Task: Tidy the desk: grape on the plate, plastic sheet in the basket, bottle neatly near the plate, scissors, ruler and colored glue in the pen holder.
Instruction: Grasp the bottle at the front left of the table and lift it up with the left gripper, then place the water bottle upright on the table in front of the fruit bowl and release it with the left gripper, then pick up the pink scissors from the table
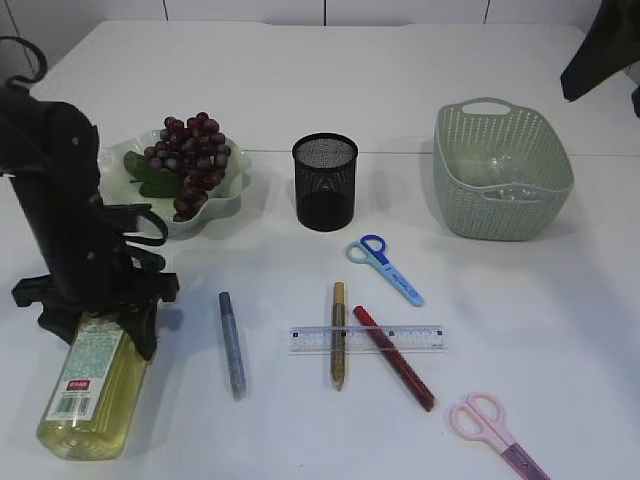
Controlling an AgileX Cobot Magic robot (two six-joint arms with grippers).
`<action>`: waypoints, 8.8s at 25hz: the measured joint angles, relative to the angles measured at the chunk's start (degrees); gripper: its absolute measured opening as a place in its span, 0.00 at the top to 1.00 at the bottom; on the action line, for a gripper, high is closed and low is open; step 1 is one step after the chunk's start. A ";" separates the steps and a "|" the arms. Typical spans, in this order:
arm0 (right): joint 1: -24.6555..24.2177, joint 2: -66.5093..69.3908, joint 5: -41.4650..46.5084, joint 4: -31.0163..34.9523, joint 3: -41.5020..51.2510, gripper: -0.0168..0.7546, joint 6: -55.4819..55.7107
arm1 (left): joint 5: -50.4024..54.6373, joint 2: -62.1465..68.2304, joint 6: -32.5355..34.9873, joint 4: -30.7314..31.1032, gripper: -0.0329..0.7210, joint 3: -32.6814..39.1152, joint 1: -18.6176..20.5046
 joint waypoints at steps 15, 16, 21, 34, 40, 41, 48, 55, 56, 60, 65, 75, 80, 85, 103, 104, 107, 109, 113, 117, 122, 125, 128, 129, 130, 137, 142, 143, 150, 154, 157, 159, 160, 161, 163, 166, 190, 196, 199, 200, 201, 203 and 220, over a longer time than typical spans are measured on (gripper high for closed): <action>0.00 0.00 0.00 0.00 0.00 0.27 0.00 | -20.80 -37.59 -5.21 12.52 0.36 21.98 -0.11; 0.00 0.00 0.00 0.00 0.00 0.27 0.00 | -22.03 -40.27 -5.34 13.03 0.36 23.43 -0.11; 0.00 0.00 0.00 0.00 0.00 0.27 -0.43 | -30.57 -49.52 -5.83 14.66 0.36 30.98 -0.11; 0.00 0.00 0.00 0.00 0.00 0.27 -4.04 | -68.59 -55.28 -5.36 18.61 0.36 48.22 3.58; 0.00 -0.02 0.00 0.00 0.00 0.27 -5.68 | -81.66 -50.38 6.05 11.98 0.36 49.39 7.18; 0.00 -0.02 0.00 0.00 0.00 0.27 -6.06 | -84.11 -48.89 8.34 10.73 0.36 49.39 7.20; 0.00 -0.02 0.00 0.00 0.00 0.27 -6.63 | -103.38 -35.82 19.14 2.77 0.36 49.39 7.20; 0.00 -0.02 0.00 0.00 0.00 0.27 -6.85 | -115.90 -20.48 20.41 -0.69 0.36 48.81 7.30; 0.00 -0.02 0.00 0.00 0.00 0.27 -6.85 | -115.75 -18.44 20.41 -0.92 0.36 48.31 7.30; 0.00 -0.02 0.00 -0.19 0.00 0.27 -6.85 | -115.61 -13.23 20.50 -1.30 0.36 45.07 7.30; 0.00 -0.02 0.00 -1.01 0.00 0.27 -6.89 | -116.27 -9.65 20.50 -0.77 0.36 40.69 7.30; 0.00 -0.02 0.00 -1.12 0.00 0.27 -6.99 | -116.16 -3.05 19.21 1.14 0.36 34.79 7.30; 0.00 -0.02 0.00 -1.12 0.00 0.27 -6.99 | -116.36 -2.24 19.17 1.14 0.36 34.41 7.30; 0.00 -0.02 0.00 -1.12 0.00 0.27 -7.14 | -116.49 -2.14 19.08 1.14 0.36 34.41 7.30; 0.00 -0.02 0.00 -1.12 0.00 0.27 -7.14 | -118.70 -2.14 18.95 0.72 0.36 36.16 7.30; 0.00 -0.02 0.00 -1.02 0.00 0.27 -7.14 | -118.70 -2.14 18.95 0.72 0.36 36.16 7.30; 0.00 -0.02 0.00 -1.02 0.00 0.27 -7.14 | -118.70 -2.14 18.95 0.72 0.34 36.16 7.30; 0.00 -0.02 0.00 -1.02 0.00 0.27 -7.14 | -118.70 -2.14 18.95 0.72 0.33 36.16 7.30; 0.00 -0.02 0.00 -0.78 0.00 0.27 -7.14 | -118.70 -2.14 18.95 0.72 0.29 36.16 7.30; 0.00 -0.02 0.00 -0.68 0.00 0.27 -7.14 | -118.70 -2.14 18.95 0.59 0.27 36.16 7.30; 0.00 -0.02 0.00 -0.55 0.00 0.27 -7.24 | -118.70 -2.14 17.86 -0.27 0.23 36.16 7.30; 0.00 -0.02 0.00 -0.31 0.00 0.27 -7.24 | -118.70 -2.14 17.78 -0.29 0.22 36.16 7.30; 0.00 -0.02 0.00 -0.09 0.00 0.27 -7.24 | -118.70 -2.14 17.74 -0.29 0.22 36.16 7.30; 0.00 -0.02 0.00 -0.09 0.00 0.27 -7.24 | -118.70 -2.14 17.74 -0.29 0.22 36.16 7.30; 0.00 -0.02 0.00 -0.09 0.00 0.27 -7.24 | -118.70 -2.14 17.74 -0.29 0.22 36.16 7.30; 0.00 -0.73 0.00 -0.09 0.00 0.27 -7.24 | -118.70 -2.14 17.65 -0.17 0.22 36.16 7.30; 0.00 -2.27 0.00 -0.09 0.00 0.27 -7.24 | -118.70 -2.14 17.65 1.72 0.19 36.16 7.30; 0.00 -2.39 0.00 -0.09 0.00 0.27 -7.24 | -118.84 -2.14 17.65 1.85 0.18 36.16 7.30; 0.00 -4.20 0.00 -0.09 0.00 0.27 -7.24 | -120.38 -2.14 17.65 1.36 0.15 36.16 7.30; 0.00 -5.36 0.00 -0.06 0.00 0.27 -7.24 | -120.38 -2.54 17.65 1.95 0.15 37.50 7.30; 0.00 -6.01 0.04 0.03 0.00 0.27 -7.24 | -120.38 -4.29 17.65 1.95 0.15 39.05 7.30; 0.00 -6.44 0.04 0.03 0.00 0.27 -7.24 | -120.38 -5.28 17.65 1.95 0.15 39.30 7.30; 0.00 -6.47 0.04 0.03 0.00 0.27 -7.24 | -120.38 -5.54 17.75 1.95 0.15 39.30 7.30; 0.00 -6.62 0.14 0.03 0.00 0.27 -7.24 | -120.38 -5.82 17.75 1.95 0.15 39.30 7.30; 0.00 -6.88 0.13 0.03 0.00 0.27 -7.24 | -120.38 -6.32 17.85 1.95 0.15 39.30 7.30; 0.00 -7.37 0.13 0.03 0.00 0.27 -7.24 | -120.38 -7.41 17.85 1.95 0.15 39.43 7.30; 0.00 -7.62 0.17 -1.10 0.00 0.27 -7.89 | -120.38 -22.07 17.97 1.95 0.17 39.58 7.30; 0.00 -7.62 0.17 -1.63 0.00 0.27 -7.92 | -112.29 -30.38 17.97 1.95 0.17 39.81 7.30; 0.00 -7.62 0.17 -1.63 0.00 0.27 -7.92 | -105.67 -35.02 17.97 1.95 0.18 39.93 7.30; 0.00 -7.62 0.17 -1.63 0.00 0.27 -7.92 | -102.92 -36.29 17.97 1.95 0.19 39.93 7.30; 0.00 -7.62 0.17 -1.63 0.00 0.27 -7.92 | -99.99 -37.76 17.97 1.95 0.19 39.93 7.30; 0.00 -7.62 0.17 -1.63 0.00 0.27 -7.92 | -94.06 -40.76 17.97 1.85 0.20 39.93 7.30; 0.00 -7.62 0.26 0.29 0.00 0.27 -8.02 | -40.96 -62.12 17.97 -0.32 0.23 37.80 7.30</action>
